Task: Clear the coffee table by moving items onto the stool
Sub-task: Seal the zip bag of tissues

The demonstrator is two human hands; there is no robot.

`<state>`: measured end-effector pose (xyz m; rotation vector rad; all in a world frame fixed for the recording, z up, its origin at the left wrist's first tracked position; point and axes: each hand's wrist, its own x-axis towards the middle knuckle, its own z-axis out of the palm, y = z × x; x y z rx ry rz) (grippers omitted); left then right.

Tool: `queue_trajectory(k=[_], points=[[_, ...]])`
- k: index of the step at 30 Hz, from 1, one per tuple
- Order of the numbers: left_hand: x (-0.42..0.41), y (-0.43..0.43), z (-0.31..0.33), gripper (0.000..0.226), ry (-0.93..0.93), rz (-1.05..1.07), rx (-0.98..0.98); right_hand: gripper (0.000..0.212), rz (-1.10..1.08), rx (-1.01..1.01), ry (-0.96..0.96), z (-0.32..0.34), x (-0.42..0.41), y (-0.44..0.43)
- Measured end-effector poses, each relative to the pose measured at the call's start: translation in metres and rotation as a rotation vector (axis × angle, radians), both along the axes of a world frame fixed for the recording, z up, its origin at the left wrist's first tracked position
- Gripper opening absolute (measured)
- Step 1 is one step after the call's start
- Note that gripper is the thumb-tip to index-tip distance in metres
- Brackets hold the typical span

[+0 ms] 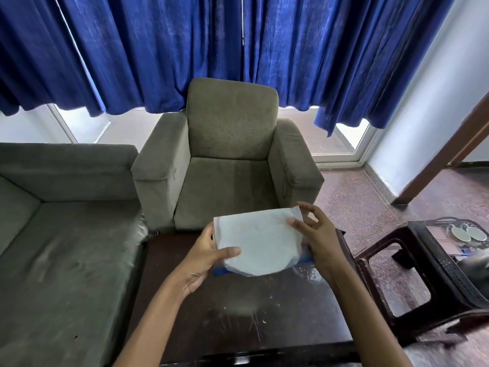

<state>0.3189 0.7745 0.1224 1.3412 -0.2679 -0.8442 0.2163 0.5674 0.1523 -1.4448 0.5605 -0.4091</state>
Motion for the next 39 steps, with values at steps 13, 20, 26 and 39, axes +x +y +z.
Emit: queue_trajectory(k=[13, 20, 26, 39], points=[[-0.05, -0.038, -0.036, 0.087, 0.187, 0.5, -0.14, 0.043, -0.011, 0.896, -0.051, -0.043, 0.013, 0.079], [-0.026, -0.01, -0.027, 0.043, 0.198, 0.366, 0.065, 0.026, -0.05, 0.463, 0.145, -0.039, 0.014, 0.051], [-0.019, -0.032, -0.018, 0.053, 0.017, 0.147, 0.272, 0.024, 0.053, 0.3, 0.257, -0.035, 0.0, 0.056], [-0.114, -0.148, -0.029, 0.042, -0.03, 0.055, 0.151, 0.034, -0.372, 0.492, 0.094, -0.048, -0.11, -0.026]])
